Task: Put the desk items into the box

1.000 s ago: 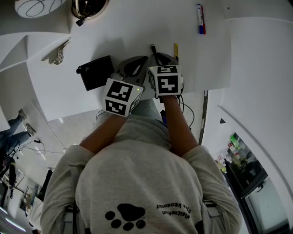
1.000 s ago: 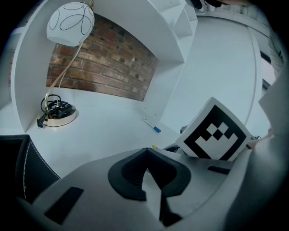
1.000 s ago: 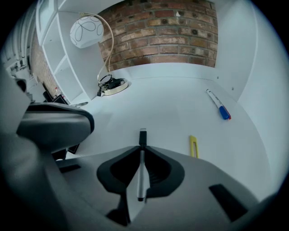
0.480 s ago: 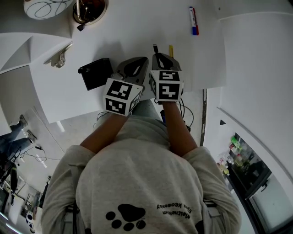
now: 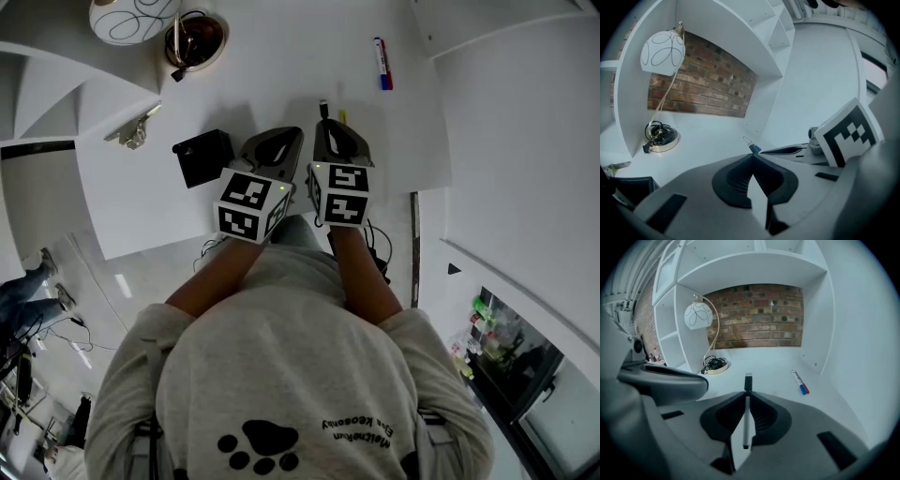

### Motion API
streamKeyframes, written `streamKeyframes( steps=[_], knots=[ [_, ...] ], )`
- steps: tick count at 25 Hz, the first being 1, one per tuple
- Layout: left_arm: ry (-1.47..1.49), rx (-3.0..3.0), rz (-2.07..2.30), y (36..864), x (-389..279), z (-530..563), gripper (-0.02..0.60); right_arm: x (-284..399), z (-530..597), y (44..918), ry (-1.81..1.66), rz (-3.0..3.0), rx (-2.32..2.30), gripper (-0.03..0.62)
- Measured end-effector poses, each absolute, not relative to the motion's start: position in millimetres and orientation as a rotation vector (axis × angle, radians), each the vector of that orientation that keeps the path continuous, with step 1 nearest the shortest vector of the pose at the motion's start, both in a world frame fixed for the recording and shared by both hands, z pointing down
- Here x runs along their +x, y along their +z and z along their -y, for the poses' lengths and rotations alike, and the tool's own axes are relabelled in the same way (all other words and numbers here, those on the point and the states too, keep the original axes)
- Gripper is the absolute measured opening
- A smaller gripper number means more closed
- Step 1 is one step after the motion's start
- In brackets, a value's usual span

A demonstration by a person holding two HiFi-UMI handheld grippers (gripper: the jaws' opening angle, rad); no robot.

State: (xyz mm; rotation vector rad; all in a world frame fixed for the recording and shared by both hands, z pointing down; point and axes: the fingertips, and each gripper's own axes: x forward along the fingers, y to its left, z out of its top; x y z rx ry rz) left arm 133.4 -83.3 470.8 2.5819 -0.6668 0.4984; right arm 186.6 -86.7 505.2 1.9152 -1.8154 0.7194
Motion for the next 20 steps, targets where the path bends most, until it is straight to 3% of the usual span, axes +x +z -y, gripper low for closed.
streamKeyframes(
  steps=[20],
  knots=[
    [0.384,2.712,0.735,404,114,72,0.008,177,68,409,0.346,1.970,2.143,0.046]
  ],
)
